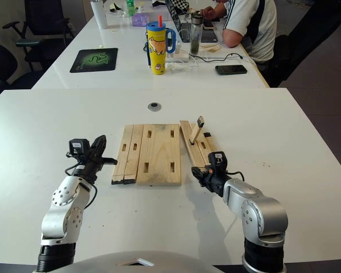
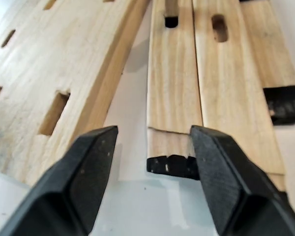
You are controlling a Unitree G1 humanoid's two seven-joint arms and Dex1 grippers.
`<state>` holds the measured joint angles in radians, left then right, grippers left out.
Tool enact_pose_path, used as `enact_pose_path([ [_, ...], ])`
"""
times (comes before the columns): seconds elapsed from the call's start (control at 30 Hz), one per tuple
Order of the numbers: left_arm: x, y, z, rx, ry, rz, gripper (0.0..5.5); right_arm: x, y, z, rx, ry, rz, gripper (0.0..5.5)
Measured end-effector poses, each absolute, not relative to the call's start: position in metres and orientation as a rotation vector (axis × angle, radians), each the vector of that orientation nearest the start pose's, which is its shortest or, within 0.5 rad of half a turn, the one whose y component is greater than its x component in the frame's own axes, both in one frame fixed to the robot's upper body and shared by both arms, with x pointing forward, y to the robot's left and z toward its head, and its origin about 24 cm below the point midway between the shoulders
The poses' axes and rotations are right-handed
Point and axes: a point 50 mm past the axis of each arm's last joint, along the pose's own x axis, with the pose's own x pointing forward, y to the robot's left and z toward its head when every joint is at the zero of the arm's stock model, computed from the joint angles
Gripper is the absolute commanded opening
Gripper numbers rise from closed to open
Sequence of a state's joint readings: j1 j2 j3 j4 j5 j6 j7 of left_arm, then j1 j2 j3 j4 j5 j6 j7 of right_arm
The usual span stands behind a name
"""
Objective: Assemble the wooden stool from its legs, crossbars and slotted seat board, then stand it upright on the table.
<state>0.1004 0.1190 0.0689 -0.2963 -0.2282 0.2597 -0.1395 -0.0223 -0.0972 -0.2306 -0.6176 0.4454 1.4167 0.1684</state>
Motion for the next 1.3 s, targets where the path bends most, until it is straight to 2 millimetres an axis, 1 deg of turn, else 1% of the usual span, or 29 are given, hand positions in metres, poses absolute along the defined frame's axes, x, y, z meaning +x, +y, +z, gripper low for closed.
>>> enact_pose_path([
  [0.17, 0.232, 0.176, 0.067, -0.11, 0.044, -0.101, 0.0, 0.211, -0.164, 0.07, 0.281, 0.722, 0.282, 2.76],
  [0.23, 0.231, 0.176, 0.067, -0.111, 0.044, -0.101, 0.0, 0.209, -0.168, 0.062, 0.245, 0.768, 0.254, 2.76],
  [0.33, 0.231, 0.175, 0.067, -0.114, 0.044, -0.1, 0.0, 0.21, -0.169, 0.061, 0.201, 0.761, 0.255, 2.76],
  [0.57, 0.232, 0.175, 0.067, -0.116, 0.043, -0.101, 0.0, 0.217, -0.163, 0.059, 0.129, 0.729, 0.279, 2.76],
  [0.67, 0.232, 0.174, 0.067, -0.117, 0.043, -0.104, 0.0, 0.226, -0.156, 0.056, 0.07, 0.707, 0.29, 2.76],
  [0.87, 0.236, 0.172, 0.069, -0.117, 0.034, -0.114, 0.0, 0.249, -0.153, 0.046, 0.002, 0.638, 0.246, 2.76],
  [0.93, 0.236, 0.171, 0.069, -0.116, 0.032, -0.117, 0.0, 0.255, -0.15, 0.044, -0.023, 0.62, 0.244, 2.47],
  [1.03, 0.237, 0.171, 0.07, -0.116, 0.029, -0.118, 0.0, 0.257, -0.149, 0.042, -0.029, 0.603, 0.248, 2.07],
  [1.23, 0.238, 0.171, 0.07, -0.116, 0.03, -0.12, 0.0, 0.256, -0.145, 0.042, -0.031, 0.586, 0.258, 2.05],
  [1.3, 0.239, 0.171, 0.07, -0.125, 0.031, -0.13, 0.0, 0.258, -0.144, 0.044, -0.045, 0.557, 0.261, 2.05],
])
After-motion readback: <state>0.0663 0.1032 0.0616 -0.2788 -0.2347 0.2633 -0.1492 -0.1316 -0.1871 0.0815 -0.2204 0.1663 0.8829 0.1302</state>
